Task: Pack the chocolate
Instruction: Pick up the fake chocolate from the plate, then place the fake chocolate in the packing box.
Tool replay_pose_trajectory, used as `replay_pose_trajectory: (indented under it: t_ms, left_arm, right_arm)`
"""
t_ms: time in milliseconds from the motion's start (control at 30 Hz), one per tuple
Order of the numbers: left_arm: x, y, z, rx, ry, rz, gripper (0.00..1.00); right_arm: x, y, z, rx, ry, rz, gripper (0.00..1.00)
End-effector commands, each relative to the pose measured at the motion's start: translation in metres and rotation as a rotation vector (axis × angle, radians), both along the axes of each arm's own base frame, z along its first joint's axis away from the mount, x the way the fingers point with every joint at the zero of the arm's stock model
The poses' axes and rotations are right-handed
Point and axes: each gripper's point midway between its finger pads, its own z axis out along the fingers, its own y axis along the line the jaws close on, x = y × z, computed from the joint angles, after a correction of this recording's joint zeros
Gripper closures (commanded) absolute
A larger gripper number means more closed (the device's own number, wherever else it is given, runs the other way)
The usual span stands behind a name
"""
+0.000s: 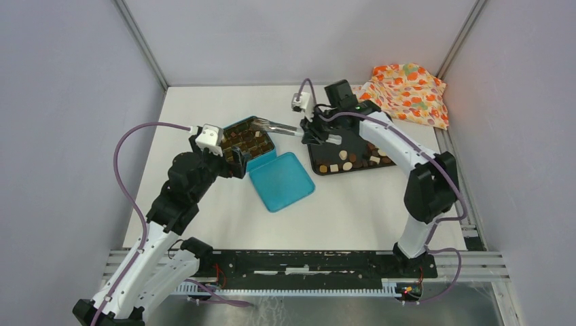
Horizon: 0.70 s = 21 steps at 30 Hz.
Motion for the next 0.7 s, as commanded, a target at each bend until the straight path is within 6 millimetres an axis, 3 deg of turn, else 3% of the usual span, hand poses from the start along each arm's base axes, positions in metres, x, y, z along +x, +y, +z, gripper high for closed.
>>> replay_pose_trajectory:
  t_ms: [0,167,300,667]
  left_arm:
    - [0.002,0.005,0.017,-0.02,-0.048,0.026,0.0]
    - [0.001,0.006,0.018,-0.021,-0.051,0.03,0.0]
    - [0.001,0.006,0.018,-0.021,-0.051,0.028,0.0]
    - [0.0,0.006,0.019,-0.02,-0.056,0.031,0.0]
  right_arm:
    - [0.013,0.041,0.017,-0.054,-0.082,0.013,0.9]
    - [0.021,0.078,0.007,-0.113,-0.109,0.026,0.89]
    - [0.025,0.096,-0.005,-0.145,-0.122,0.025,0.88]
    - [0.034,0.114,-0.027,-0.189,-0.131,0.01,0.86]
